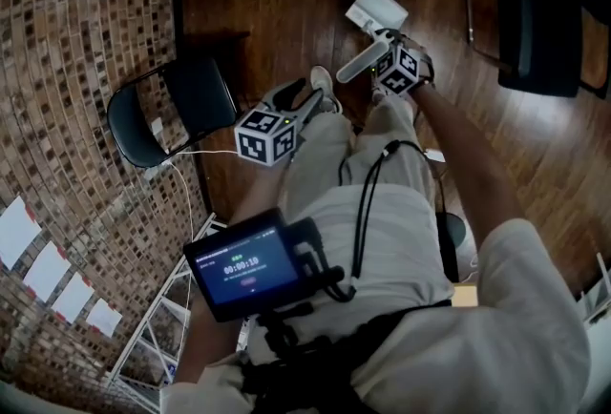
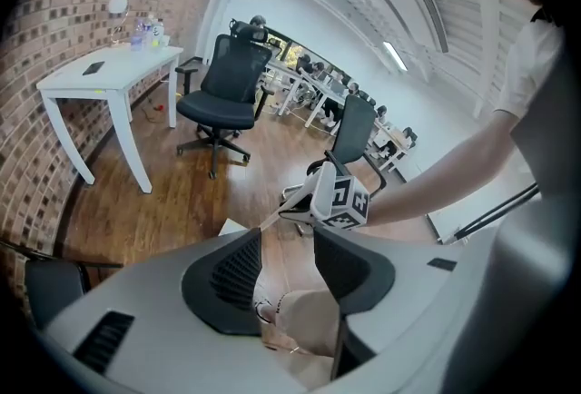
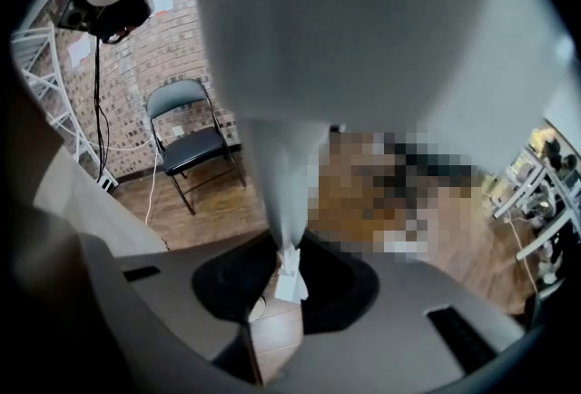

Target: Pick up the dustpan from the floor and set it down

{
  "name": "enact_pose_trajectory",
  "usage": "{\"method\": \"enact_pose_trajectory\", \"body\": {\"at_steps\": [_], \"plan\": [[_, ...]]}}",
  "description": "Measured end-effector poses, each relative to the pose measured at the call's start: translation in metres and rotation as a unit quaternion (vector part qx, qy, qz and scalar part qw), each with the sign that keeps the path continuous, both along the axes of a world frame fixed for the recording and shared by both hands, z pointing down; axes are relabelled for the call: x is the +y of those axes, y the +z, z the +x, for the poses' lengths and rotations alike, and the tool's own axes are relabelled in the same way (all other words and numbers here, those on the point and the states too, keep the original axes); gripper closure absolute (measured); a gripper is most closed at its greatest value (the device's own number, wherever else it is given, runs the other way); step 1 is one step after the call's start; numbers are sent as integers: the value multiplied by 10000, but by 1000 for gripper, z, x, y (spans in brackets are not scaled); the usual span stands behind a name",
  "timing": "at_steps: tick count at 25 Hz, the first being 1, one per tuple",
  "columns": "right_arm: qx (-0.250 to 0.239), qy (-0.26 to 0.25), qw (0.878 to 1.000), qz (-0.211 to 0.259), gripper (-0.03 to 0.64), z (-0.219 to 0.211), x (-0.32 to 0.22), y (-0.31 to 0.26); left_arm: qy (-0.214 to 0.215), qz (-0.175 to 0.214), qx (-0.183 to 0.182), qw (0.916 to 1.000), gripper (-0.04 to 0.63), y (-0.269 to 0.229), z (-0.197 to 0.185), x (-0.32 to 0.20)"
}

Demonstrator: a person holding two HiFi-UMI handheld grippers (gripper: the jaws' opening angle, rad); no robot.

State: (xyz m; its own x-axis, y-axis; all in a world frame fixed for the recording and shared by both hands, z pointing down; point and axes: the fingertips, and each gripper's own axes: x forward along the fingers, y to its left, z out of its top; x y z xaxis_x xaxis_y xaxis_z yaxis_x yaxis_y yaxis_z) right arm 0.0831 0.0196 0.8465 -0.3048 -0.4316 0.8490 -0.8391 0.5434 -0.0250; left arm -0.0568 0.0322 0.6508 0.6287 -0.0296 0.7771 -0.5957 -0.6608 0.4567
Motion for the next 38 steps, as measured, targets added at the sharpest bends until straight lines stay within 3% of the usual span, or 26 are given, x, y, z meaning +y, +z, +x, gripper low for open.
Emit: {"method": "enact_pose_trajectory", "body": {"at_steps": [9, 18, 27, 38], "plan": [[-301, 891, 9955, -116, 509, 28, 18, -31, 65, 135, 53, 9999, 413, -10, -4, -5], [-248, 1156, 9930, 40, 509, 50, 21, -54, 116, 293, 232, 9992, 413, -10, 3, -20], [-282, 1398, 9891, 353, 509, 65, 16, -96, 98, 460, 649, 9968, 413, -26, 5, -26], [-264, 1579, 9847, 691, 509, 60, 1, -146, 115, 504, 955, 9941, 413, -43, -3, -39]]}}
